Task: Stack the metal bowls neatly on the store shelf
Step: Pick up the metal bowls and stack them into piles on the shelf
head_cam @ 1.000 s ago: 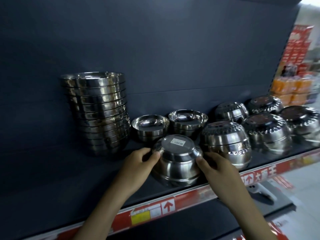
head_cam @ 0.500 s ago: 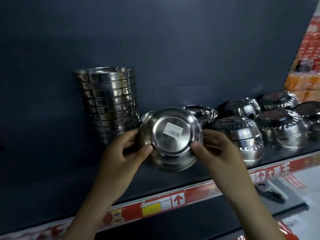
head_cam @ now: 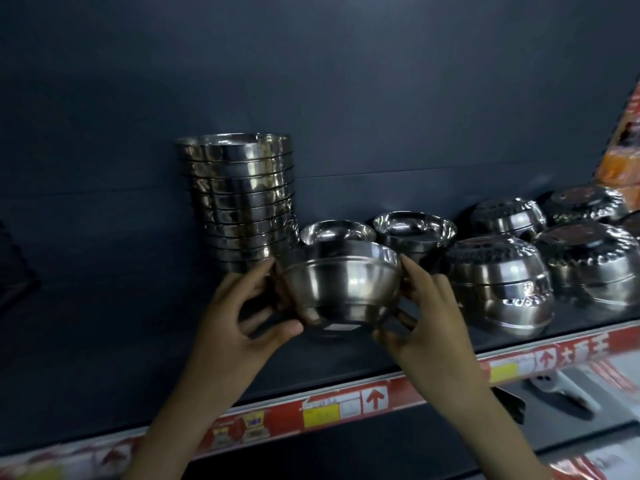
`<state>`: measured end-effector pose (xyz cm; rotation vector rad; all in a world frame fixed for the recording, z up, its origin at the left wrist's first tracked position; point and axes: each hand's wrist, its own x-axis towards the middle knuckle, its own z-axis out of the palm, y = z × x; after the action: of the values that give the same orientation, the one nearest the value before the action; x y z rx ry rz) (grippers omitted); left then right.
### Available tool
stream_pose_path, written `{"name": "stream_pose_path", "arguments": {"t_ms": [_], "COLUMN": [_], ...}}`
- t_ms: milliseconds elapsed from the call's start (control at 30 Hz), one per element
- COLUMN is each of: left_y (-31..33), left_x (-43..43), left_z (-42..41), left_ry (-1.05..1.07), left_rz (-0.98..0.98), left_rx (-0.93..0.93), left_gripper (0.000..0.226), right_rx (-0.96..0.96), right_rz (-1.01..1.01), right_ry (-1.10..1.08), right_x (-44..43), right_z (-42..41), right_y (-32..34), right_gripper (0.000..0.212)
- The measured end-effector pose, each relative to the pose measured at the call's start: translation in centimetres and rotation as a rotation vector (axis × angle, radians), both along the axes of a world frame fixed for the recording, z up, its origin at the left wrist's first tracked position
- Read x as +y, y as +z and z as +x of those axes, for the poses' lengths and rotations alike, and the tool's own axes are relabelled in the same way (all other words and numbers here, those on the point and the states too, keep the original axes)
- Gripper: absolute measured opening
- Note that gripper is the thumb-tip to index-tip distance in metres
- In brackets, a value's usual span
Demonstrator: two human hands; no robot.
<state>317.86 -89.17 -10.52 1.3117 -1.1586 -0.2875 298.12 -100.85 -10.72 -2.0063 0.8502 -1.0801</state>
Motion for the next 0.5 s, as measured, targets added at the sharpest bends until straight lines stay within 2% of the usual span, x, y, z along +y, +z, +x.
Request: {"name": "stream_pose_path", "arguments": {"t_ms": [167, 300, 500], "left_y": [-0.4, -1.0, -2.0], "left_x": [0.5, 0.6, 1.0], "left_z": [0.0, 0.0, -0.2], "left_ry": [-0.027, -0.05, -0.08], "left_rz": [0.007, 0.001, 0.037], "left_rx": [0.018, 0.061, 0.067], "left_gripper": [0.054, 0.042, 0.043], "right_rx": [-0.057, -0.12, -0.101], "right_rz": [-0.066, -0.016, 0.102], "right_ry": [-0.045, -0.025, 0.004], "right_x": [0.2, 0.8, 1.3], "right_z": [0.3, -0.2, -1.0], "right_y": [-1.9, -2.4, -3.0], "right_gripper": [0.092, 0.085, 0.085]}}
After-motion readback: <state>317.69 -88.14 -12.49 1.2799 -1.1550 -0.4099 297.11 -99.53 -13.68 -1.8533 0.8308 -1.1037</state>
